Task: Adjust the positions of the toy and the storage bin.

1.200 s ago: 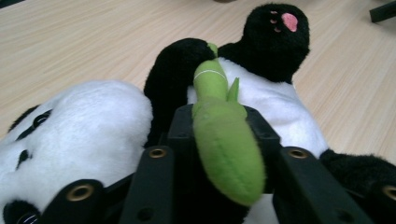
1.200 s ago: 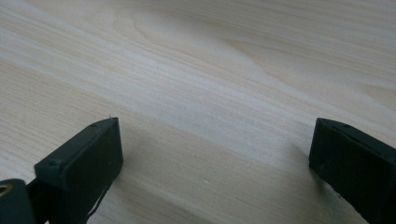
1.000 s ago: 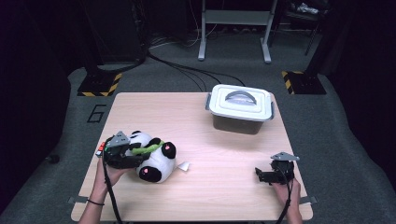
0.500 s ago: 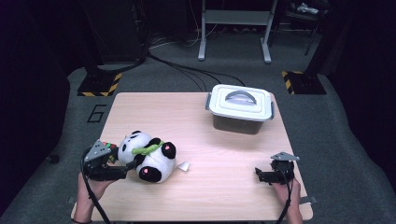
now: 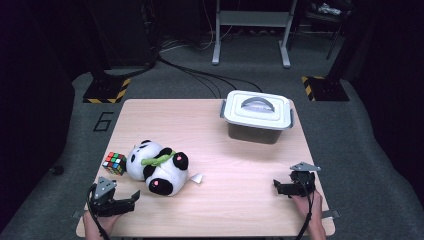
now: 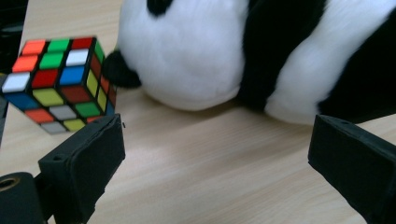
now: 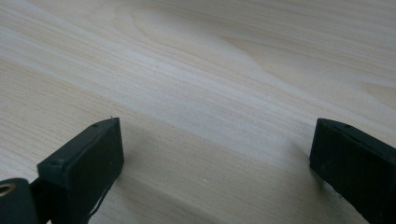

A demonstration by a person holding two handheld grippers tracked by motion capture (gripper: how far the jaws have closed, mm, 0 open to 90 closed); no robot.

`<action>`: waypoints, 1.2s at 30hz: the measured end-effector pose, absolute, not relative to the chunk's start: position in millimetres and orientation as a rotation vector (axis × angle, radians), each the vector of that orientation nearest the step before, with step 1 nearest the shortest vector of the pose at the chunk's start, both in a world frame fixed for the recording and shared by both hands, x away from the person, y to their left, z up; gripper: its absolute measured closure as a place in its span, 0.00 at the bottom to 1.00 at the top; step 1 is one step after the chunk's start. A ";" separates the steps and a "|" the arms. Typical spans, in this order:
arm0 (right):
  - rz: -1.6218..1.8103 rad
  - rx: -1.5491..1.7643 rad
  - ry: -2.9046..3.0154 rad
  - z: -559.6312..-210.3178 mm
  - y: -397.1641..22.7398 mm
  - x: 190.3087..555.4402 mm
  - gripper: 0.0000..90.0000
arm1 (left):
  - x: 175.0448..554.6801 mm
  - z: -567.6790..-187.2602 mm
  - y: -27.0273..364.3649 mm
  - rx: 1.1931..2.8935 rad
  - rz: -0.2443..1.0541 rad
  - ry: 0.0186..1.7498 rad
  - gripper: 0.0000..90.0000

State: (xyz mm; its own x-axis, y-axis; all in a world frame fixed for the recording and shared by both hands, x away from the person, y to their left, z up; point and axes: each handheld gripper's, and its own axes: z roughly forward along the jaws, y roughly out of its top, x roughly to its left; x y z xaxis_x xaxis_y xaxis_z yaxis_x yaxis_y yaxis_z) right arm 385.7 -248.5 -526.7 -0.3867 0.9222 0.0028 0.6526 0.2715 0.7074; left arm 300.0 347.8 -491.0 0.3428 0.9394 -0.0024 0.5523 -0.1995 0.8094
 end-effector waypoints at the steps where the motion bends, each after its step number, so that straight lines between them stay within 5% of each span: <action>1: 0.895 1.432 2.137 -526.2 -249.1 385.9 0.03 | 300.0 -496.3 347.4 1.866 0.669 1.325 0.04; 16: 1.008 1.459 2.078 -469.0 -255.1 404.9 0.05 | 311.2 -530.2 342.9 1.940 0.663 1.382 0.00; 36: 0.991 1.404 2.062 -393.7 -247.1 478.5 0.12 | 317.0 -532.2 344.6 1.971 0.592 1.404 0.00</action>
State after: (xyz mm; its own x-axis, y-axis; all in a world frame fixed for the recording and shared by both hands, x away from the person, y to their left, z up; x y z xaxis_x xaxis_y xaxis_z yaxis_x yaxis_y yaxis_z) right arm 478.5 -247.1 -393.7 -0.3776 0.9256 0.0270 0.5994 0.2221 0.7690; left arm 317.0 344.6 -532.2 0.3281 0.9446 -0.0037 0.6568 -0.2253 0.7196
